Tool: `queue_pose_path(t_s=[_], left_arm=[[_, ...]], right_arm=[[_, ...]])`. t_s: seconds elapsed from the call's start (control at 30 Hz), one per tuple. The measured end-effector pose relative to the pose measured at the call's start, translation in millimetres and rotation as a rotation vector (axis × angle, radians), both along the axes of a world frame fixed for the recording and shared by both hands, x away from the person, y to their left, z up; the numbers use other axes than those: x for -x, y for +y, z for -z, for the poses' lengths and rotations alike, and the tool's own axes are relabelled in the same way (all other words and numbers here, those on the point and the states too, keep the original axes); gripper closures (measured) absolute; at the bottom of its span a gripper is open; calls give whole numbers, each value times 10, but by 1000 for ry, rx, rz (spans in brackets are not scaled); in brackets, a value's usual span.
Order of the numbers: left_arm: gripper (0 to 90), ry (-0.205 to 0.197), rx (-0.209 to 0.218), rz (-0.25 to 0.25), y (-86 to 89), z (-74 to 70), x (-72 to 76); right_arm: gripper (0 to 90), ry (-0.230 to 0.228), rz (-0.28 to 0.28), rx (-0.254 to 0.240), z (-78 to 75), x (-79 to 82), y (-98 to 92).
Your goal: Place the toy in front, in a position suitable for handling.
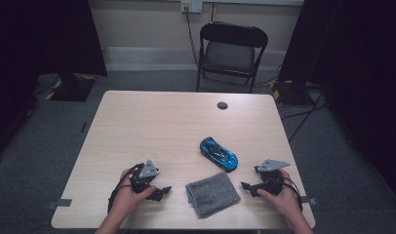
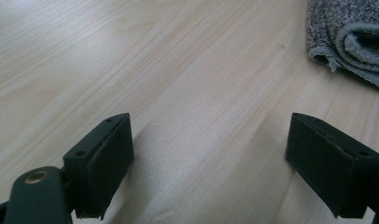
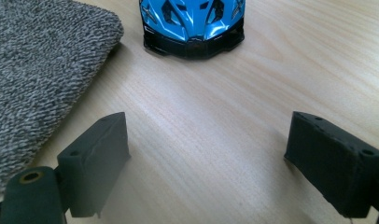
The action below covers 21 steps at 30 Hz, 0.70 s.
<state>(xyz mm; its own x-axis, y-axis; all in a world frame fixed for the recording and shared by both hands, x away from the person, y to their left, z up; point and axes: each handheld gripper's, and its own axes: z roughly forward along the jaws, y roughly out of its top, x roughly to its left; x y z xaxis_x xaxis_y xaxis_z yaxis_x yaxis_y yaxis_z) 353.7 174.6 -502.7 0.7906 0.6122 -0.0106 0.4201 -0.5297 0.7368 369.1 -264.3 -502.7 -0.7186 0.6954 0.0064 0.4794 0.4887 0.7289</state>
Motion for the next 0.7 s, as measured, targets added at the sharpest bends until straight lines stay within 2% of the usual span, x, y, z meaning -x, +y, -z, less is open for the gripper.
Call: queue_pose_path(t_s=[0.57, 0.7], left_arm=[[137, 6, -1, 2, -3, 0, -8], [130, 5, -1, 2, -6, 1, -11]], right_arm=[[145, 4, 1, -11, -7, -23, -31], [147, 20, 12, 11, -46, -41, -45]])
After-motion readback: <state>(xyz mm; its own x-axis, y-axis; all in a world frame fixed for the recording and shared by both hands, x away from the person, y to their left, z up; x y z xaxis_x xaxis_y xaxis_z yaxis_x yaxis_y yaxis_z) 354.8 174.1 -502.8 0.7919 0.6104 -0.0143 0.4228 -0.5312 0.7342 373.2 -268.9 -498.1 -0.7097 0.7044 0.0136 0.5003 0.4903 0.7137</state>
